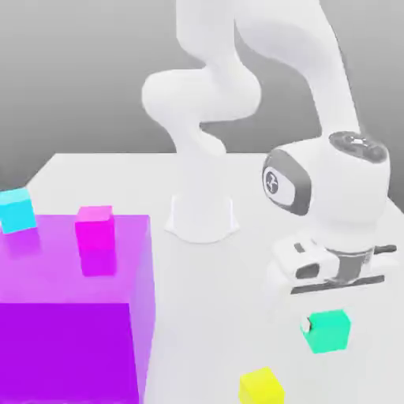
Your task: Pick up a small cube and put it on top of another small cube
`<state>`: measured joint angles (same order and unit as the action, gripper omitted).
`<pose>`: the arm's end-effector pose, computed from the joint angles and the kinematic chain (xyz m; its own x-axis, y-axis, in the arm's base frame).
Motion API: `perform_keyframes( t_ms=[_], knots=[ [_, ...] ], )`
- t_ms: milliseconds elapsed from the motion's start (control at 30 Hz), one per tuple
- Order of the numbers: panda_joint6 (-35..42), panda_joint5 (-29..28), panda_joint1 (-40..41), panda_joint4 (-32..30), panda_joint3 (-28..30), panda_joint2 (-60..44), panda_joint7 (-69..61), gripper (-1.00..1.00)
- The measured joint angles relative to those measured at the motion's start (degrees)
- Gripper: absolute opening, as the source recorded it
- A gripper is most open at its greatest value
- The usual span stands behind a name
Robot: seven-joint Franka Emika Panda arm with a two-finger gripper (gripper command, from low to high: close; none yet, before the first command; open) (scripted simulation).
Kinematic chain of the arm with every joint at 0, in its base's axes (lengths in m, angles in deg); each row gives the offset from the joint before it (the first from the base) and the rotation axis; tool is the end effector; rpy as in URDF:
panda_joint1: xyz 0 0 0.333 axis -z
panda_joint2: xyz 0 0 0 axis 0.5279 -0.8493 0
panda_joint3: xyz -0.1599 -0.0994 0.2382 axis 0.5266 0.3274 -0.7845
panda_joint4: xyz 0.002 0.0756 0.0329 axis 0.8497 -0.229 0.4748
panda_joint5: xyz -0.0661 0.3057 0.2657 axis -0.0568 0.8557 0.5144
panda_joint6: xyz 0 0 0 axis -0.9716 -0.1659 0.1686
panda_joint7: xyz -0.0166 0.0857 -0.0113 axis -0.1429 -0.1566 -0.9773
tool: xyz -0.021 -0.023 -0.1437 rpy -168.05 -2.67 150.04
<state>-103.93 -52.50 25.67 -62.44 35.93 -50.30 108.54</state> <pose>0.4399 0.1727 0.1361 0.8503 -0.5263 0.0031 -0.5263 -0.8503 0.0041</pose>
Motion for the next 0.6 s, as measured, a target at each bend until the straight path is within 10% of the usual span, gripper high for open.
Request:
perform_keyframes(
  t_ms=[467,500,600],
  knots=[
    [2.0,0.7,8.2,6.9,3.0,-4.7,-21.9,-1.00],
    [0.5,0.0,7.8,7.0,3.6,-6.4,-21.5,1.00],
    [0.5,0.0,7.8,7.0,3.6,-6.4,-21.5,1.00]
  ],
)
